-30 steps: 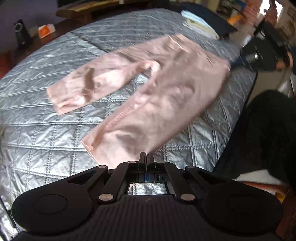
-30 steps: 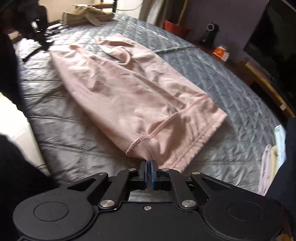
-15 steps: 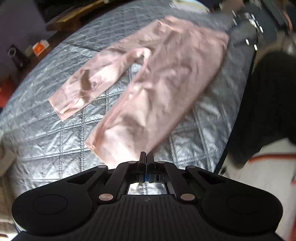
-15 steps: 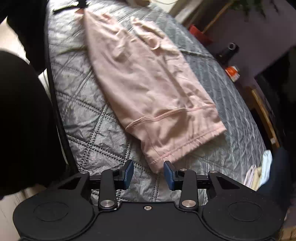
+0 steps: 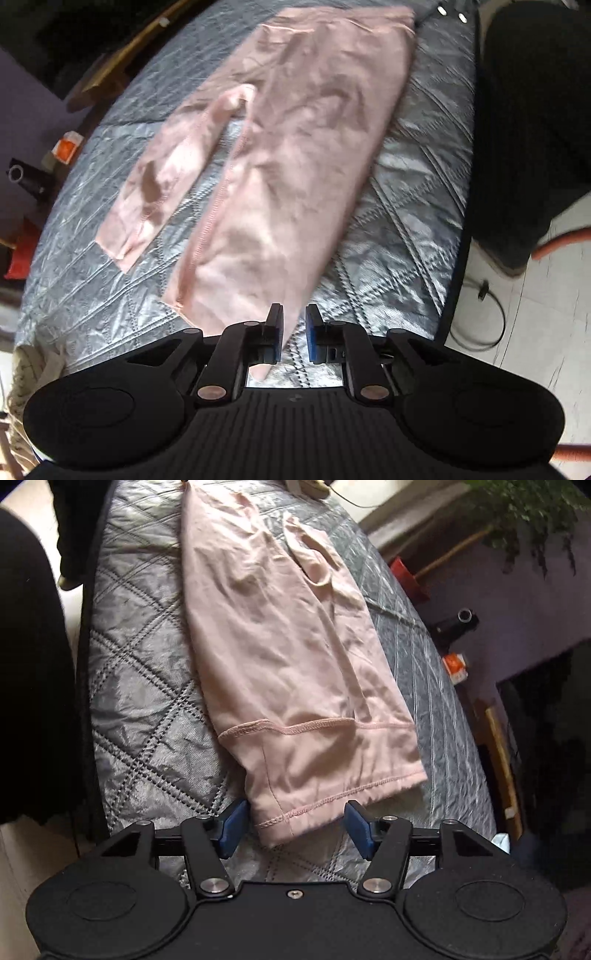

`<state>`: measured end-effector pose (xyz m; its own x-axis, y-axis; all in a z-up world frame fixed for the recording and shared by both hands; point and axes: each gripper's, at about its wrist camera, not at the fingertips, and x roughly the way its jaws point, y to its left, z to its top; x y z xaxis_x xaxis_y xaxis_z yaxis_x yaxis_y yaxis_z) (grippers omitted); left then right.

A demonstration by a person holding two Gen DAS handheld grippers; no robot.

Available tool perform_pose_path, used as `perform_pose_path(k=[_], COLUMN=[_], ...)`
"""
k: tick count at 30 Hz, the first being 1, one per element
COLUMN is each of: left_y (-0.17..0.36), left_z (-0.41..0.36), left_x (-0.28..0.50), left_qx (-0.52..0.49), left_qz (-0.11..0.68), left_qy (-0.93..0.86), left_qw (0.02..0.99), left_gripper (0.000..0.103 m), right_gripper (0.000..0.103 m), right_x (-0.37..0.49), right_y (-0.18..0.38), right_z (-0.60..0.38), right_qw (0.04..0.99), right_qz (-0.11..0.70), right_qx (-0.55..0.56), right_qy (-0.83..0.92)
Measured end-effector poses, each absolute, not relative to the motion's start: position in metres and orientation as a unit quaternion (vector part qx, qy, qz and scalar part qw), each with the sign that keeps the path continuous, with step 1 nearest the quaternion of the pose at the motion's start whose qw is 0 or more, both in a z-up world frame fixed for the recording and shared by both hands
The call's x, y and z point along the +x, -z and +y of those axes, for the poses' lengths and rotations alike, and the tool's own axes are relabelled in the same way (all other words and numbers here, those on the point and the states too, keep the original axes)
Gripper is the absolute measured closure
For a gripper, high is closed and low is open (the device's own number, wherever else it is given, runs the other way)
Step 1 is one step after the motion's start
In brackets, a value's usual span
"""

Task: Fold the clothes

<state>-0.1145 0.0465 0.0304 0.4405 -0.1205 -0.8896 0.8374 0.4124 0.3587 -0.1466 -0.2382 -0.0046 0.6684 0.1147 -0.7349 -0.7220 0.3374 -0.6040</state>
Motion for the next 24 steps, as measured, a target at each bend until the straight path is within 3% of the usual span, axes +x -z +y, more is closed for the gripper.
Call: perform_pose_path(k=[5, 12, 17, 24], left_y=[-0.022, -0.011, -0.012, -0.020], left_z=[0.046, 0.043, 0.047, 0.055], left_x=[-0.112, -0.124, -0.122, -0.092], left_qx=[0.454, 0.508, 0.518, 0.484], left_qz=[0.411, 0.386, 0.373, 0.408], left_qy=[0.308, 0.316, 0.313, 0.336], left_qw=[0.728, 0.702, 0.703, 0.697], left_gripper=[0.084, 0.084, 0.062, 0.042], right_gripper=[0.071, 0.074, 0.074, 0.074], right_x=[-0.147, -0.146, -0.144, -0.138], right_y=[0.006, 0.003, 0.001, -0.002], right_z=[-0.238, -0.239, -0.240, -0.242], right_qw=[0.765, 0.770, 0.773, 0.777], right_qz=[0.311, 0.324, 0.330, 0.344], right_qx=[-0.490, -0.469, -0.459, -0.440], right_qy=[-0.281, -0.286, -0.288, -0.290])
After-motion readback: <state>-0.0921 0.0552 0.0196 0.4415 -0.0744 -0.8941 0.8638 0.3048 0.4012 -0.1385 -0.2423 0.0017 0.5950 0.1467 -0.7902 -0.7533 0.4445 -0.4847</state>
